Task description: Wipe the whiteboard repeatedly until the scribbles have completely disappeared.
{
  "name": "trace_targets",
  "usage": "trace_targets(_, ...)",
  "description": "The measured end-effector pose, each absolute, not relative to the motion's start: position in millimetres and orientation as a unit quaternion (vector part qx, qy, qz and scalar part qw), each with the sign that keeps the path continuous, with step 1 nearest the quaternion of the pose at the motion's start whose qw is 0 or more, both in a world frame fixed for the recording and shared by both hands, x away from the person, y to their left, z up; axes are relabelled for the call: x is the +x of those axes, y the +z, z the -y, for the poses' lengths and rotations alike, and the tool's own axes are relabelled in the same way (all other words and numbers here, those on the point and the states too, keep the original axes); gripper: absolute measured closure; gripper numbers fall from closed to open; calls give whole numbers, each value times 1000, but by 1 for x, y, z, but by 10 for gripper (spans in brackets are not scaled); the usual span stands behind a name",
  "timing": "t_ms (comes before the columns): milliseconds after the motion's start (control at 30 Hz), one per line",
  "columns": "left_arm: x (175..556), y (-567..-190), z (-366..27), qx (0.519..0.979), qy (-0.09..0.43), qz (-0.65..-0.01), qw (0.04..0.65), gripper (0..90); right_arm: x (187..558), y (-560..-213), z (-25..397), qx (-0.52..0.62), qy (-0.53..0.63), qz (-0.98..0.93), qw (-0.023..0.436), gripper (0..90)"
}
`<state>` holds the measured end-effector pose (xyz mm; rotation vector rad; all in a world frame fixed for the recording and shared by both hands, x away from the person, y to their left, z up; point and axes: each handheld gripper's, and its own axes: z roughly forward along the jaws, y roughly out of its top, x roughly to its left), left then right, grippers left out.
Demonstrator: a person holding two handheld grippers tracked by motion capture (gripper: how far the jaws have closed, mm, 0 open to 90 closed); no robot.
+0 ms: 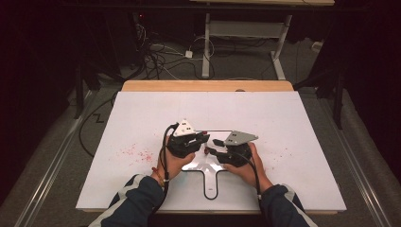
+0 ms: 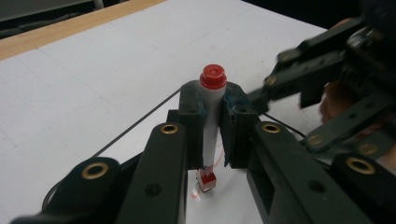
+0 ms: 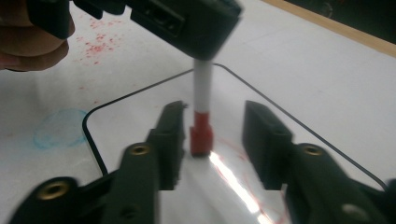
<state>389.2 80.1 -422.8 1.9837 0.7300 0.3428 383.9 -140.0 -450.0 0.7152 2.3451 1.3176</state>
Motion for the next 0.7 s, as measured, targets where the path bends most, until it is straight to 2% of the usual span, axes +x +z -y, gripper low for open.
trace_targets(167, 389, -421, -81, 826, 162, -280, 462, 783, 370, -440, 185, 294, 445, -822, 199, 452)
trace_targets(300, 389, -421, -81, 826, 160, -279, 463, 783, 363, -437, 211, 323, 441, -812, 205, 441)
trace_targets(433, 387, -427, -77, 814, 147, -275, 489, 783, 352, -435, 234, 346, 445, -799, 210, 440)
trace_targets(700, 385, -434, -64, 803, 163, -263, 510, 785, 341, -435, 241, 345, 454, -795, 208, 441)
